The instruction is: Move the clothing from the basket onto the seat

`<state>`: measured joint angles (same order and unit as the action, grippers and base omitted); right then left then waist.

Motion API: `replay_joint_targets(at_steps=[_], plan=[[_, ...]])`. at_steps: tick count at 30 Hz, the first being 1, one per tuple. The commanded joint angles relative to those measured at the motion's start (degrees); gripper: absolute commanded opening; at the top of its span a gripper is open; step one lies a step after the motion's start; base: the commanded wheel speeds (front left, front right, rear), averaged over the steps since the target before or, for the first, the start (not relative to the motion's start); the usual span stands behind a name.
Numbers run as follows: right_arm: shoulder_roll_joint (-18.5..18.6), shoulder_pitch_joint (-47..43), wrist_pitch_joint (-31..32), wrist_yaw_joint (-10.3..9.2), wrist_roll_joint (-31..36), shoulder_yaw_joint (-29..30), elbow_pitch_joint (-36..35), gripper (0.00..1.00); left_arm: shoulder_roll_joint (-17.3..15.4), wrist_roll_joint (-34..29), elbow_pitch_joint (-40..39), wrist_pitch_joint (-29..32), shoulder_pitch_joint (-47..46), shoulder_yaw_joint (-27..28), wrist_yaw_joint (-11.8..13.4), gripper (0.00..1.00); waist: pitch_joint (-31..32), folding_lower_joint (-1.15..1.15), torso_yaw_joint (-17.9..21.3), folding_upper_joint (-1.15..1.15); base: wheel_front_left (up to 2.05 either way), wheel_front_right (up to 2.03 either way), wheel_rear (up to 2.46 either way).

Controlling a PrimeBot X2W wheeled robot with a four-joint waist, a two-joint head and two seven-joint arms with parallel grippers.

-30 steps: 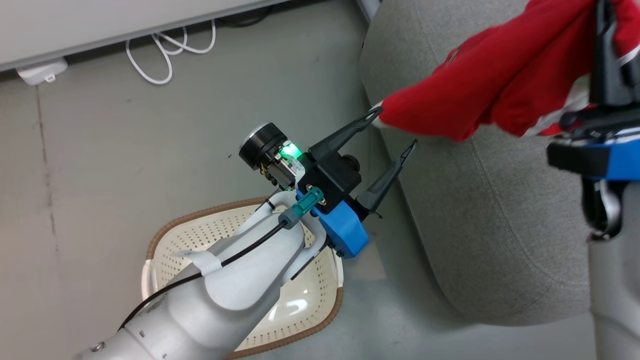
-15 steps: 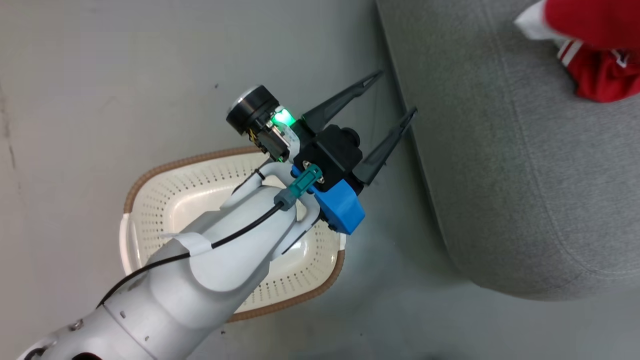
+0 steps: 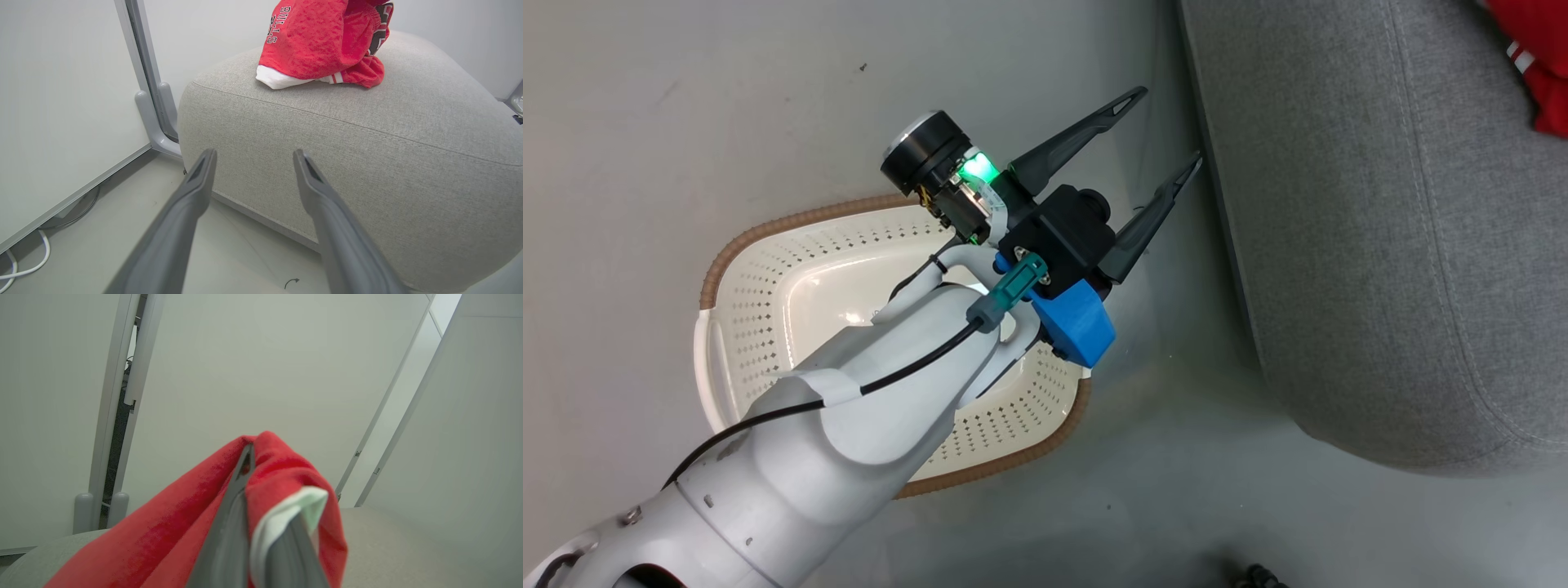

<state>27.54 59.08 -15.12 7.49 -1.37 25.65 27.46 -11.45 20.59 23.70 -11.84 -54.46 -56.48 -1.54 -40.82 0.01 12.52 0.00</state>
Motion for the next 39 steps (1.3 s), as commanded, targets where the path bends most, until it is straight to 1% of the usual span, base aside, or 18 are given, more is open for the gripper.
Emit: replay_joint_targets(at_steps=[1, 5, 10, 14, 15, 16, 20, 28, 34, 39], plan=[[-1.08, -1.21, -0.03, 0.01, 0.57, 0.36, 1.66, 0.0, -0.22, -0.22, -0.28, 0.13, -1.03, -0.13, 0.12, 1.0, -0.22, -0.01, -0.06, 0.0, 0.0, 0.0, 0.0], [-3.52, -3.06, -0.03, 0.01, 1.93, 0.09, 6.35, 0.0, -0.25, -0.27, -0.45, 0.32, -1.3, -0.43, 0.11, 1.0, -0.49, -0.01, -0.23, 0.0, 0.0, 0.0, 0.0], [-4.97, -4.08, -0.03, 0.01, 3.32, 0.96, 10.6, 0.0, -0.23, -0.18, -0.7, 0.34, -1.89, -0.61, 0.27, 1.0, -0.61, -0.01, -0.68, 0.0, 0.0, 0.0, 0.0], [-5.39, -3.91, -0.04, 0.01, 3.85, 1.28, 11.92, 0.0, -0.45, -0.07, -0.74, 0.35, -2.04, -0.76, 0.49, 1.0, -0.41, -0.01, -0.68, 0.0, 0.0, 0.0, 0.0], [-5.43, -4.05, -0.04, 0.01, 3.77, 1.35, 11.85, 0.2, -0.47, -0.01, -0.68, 0.26, -2.01, -0.78, 0.56, 1.0, -0.24, -0.01, -0.63, 0.0, 0.0, 0.0, 0.0], [-5.54, -4.3, -0.04, 0.01, 3.48, 1.7, 11.73, 1.0, -0.37, 0.11, -0.61, 0.15, -1.87, -0.81, 0.53, 1.0, 0.01, -0.01, -0.58, 0.0, 0.0, 0.0, 0.0], [-6.06, -6.39, -0.03, 0.01, 3.47, 1.51, 9.34, 1.0, 0.05, 0.6, -0.17, -0.41, -1.03, -0.97, 0.64, 1.0, 1.63, -0.01, -0.44, 0.0, 0.0, 0.0, 0.0], [-7.6, -15.1, -0.03, 0.01, 2.42, 2.0, 3.65, 1.0, 1.14, 1.6, 1.14, -1.81, 0.46, -0.91, 0.8, 1.0, 6.64, -0.01, -0.49, 0.0, 0.0, 0.0, 0.0], [-8.77, -22.26, -0.04, 0.01, 2.11, 2.41, -0.61, 1.0, 2.08, 2.59, 2.38, -2.72, 2.48, -0.62, 0.94, 1.0, 11.62, -0.01, -0.85, 0.0, 0.0, 0.0, 0.0], [-10.07, -27.5, -0.03, 0.01, 2.04, 0.44, -5.88, 1.0, 2.58, 3.52, 2.94, -3.22, 5.25, 0.13, 1.32, 1.0, 16.38, -0.01, -1.69, 0.0, 0.0, 0.0, 0.0]])
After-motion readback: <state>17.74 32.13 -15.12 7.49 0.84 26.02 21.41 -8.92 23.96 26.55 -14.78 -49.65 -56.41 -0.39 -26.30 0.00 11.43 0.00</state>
